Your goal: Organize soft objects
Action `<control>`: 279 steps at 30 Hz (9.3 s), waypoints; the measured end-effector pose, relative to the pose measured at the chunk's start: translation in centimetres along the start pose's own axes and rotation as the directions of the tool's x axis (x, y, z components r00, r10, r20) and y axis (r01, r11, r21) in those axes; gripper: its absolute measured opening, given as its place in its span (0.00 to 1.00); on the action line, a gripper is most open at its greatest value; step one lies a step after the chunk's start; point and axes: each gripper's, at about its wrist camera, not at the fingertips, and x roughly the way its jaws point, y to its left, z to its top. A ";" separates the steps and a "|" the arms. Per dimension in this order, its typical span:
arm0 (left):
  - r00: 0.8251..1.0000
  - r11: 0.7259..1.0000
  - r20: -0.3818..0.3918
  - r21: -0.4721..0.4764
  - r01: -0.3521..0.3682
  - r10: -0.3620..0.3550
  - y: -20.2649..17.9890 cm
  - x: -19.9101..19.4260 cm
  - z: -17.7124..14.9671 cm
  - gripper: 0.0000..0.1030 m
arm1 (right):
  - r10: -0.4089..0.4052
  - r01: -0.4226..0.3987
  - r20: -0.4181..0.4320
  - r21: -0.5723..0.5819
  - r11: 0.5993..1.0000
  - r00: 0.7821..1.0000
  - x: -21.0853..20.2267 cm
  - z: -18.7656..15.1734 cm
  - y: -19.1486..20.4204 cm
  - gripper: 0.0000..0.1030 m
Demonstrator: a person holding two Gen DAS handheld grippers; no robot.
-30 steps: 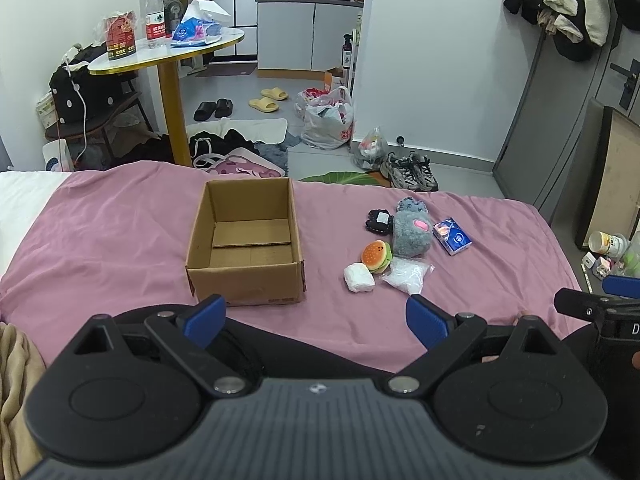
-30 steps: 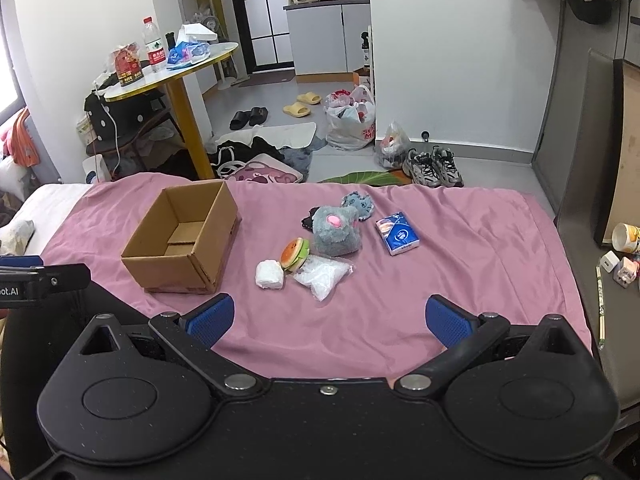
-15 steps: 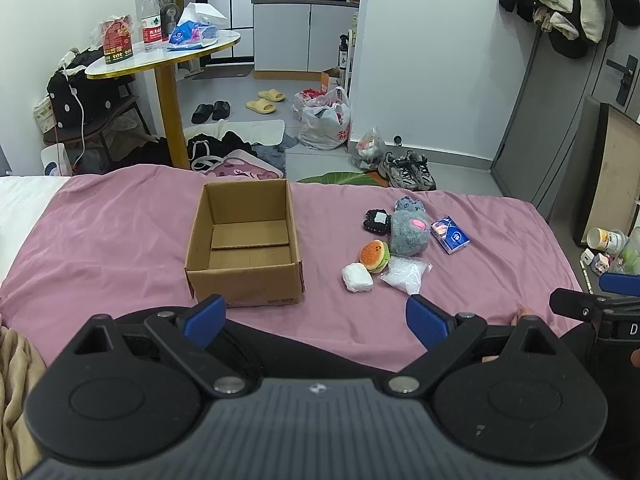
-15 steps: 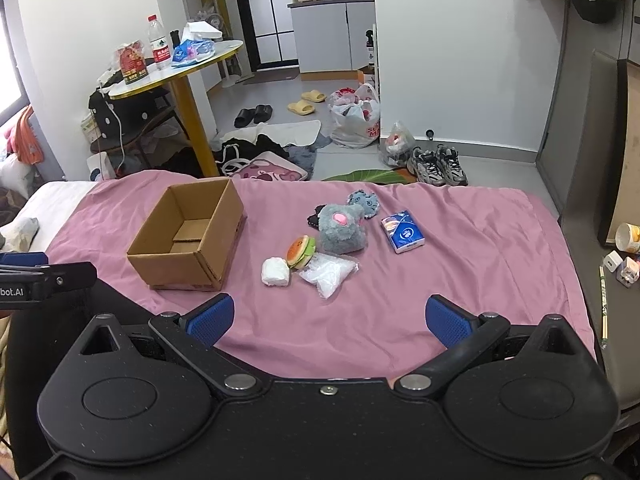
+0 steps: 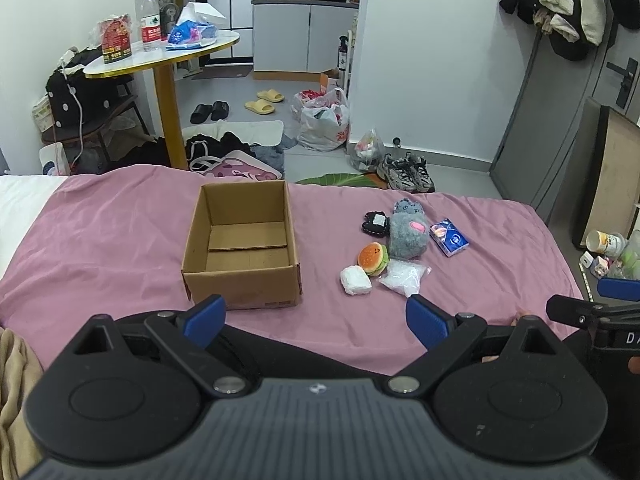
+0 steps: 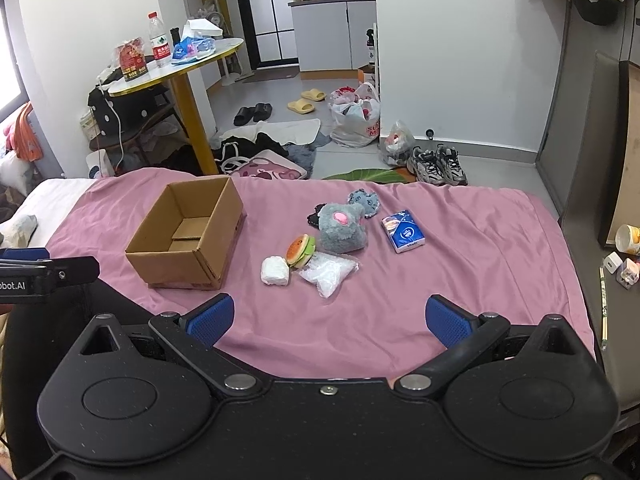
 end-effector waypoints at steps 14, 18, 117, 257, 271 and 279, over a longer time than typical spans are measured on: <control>0.999 1.000 -0.045 0.008 0.012 -0.011 -0.1 3.3 0.9 0.93 | -0.015 0.016 -0.029 0.016 1.000 0.999 2.5 0.2 -0.9 1.00; 0.998 1.000 -0.054 0.005 0.008 -0.008 -0.3 4.6 1.3 0.93 | -0.004 0.005 -0.036 0.046 0.999 0.999 3.4 0.1 -1.7 1.00; 0.944 0.984 -0.329 -0.169 -0.047 -0.011 -5.3 29.3 2.6 0.41 | 0.299 -0.103 -0.253 0.580 0.808 0.920 27.9 1.0 -7.6 0.25; 0.987 0.944 -0.159 -0.320 -0.077 0.026 17.0 22.0 11.9 0.79 | 0.249 -0.249 -0.021 -0.003 0.968 0.968 23.5 15.1 12.3 0.81; 0.999 0.978 -0.053 -0.208 -0.010 -0.001 11.3 14.8 12.8 0.99 | 0.188 -0.189 0.030 0.003 0.982 0.982 16.9 16.5 9.6 1.00; 1.000 0.983 -0.023 -0.183 -0.010 0.006 8.1 13.6 12.4 1.00 | 0.218 -0.218 0.029 -0.023 0.976 0.975 15.0 15.9 6.2 1.00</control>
